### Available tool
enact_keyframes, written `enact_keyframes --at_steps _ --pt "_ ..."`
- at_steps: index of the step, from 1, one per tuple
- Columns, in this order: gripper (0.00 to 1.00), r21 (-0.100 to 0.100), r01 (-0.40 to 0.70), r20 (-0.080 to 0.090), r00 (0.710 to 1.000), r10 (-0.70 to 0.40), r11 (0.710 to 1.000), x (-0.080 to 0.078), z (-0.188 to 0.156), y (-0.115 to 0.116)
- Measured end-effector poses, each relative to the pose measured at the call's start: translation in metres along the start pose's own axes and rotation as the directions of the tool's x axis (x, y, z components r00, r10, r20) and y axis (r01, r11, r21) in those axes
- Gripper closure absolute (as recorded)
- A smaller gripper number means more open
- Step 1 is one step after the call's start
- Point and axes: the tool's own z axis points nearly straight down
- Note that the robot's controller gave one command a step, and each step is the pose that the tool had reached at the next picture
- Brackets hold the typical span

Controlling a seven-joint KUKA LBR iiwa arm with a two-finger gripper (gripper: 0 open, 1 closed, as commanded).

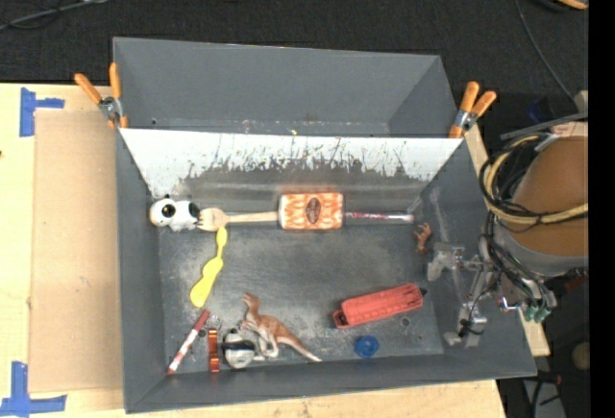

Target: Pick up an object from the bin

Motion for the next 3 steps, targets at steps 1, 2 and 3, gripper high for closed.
enact_keyframes --at_steps 1,2,3 --pt "0.00 0.002 0.005 0.008 1.000 -0.005 1.000 -0.002 -0.004 0.001" --pt "0.00 0.004 0.094 0.013 0.995 -0.094 0.996 -0.010 0.063 0.011" --pt "0.00 0.004 0.170 0.014 0.985 -0.170 0.985 -0.023 0.085 0.036"
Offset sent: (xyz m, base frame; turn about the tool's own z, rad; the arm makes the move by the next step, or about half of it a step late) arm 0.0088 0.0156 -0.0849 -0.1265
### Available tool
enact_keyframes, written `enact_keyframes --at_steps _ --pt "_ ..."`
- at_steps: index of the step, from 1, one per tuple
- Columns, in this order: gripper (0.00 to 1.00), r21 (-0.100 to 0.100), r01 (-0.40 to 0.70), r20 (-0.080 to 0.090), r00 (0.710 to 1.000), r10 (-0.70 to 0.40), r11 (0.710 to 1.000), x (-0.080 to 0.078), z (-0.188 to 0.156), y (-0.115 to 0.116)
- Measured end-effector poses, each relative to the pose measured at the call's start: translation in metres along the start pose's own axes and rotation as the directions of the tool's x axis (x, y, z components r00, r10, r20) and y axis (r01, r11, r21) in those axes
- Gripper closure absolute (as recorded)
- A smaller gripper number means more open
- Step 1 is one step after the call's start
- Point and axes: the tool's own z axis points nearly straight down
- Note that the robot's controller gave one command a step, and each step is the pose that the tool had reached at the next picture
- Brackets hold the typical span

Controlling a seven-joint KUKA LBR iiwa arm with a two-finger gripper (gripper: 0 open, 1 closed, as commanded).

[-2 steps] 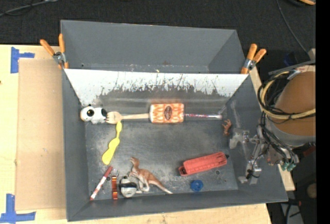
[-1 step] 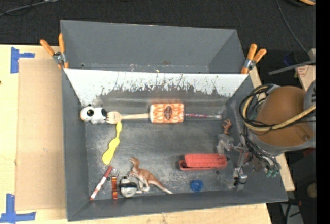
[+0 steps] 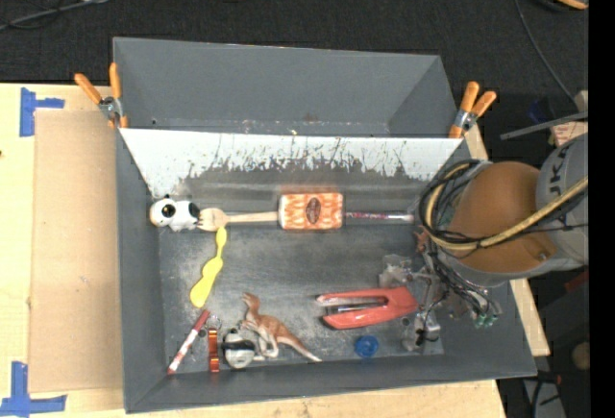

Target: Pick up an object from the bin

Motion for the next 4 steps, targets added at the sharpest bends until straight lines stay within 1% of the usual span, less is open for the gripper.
enact_keyframes --at_steps 1,2,3,4 --pt "1.00 0.001 0.167 -0.001 0.986 -0.167 0.986 -0.093 -0.011 0.038" --pt "1.00 0.001 0.168 -0.001 0.986 -0.168 0.986 -0.093 -0.011 0.038" --pt "1.00 -0.001 0.162 -0.006 0.987 -0.162 0.987 -0.094 -0.085 0.035" --pt "1.00 -0.003 0.172 -0.010 0.985 -0.172 0.985 -0.095 -0.169 0.030"
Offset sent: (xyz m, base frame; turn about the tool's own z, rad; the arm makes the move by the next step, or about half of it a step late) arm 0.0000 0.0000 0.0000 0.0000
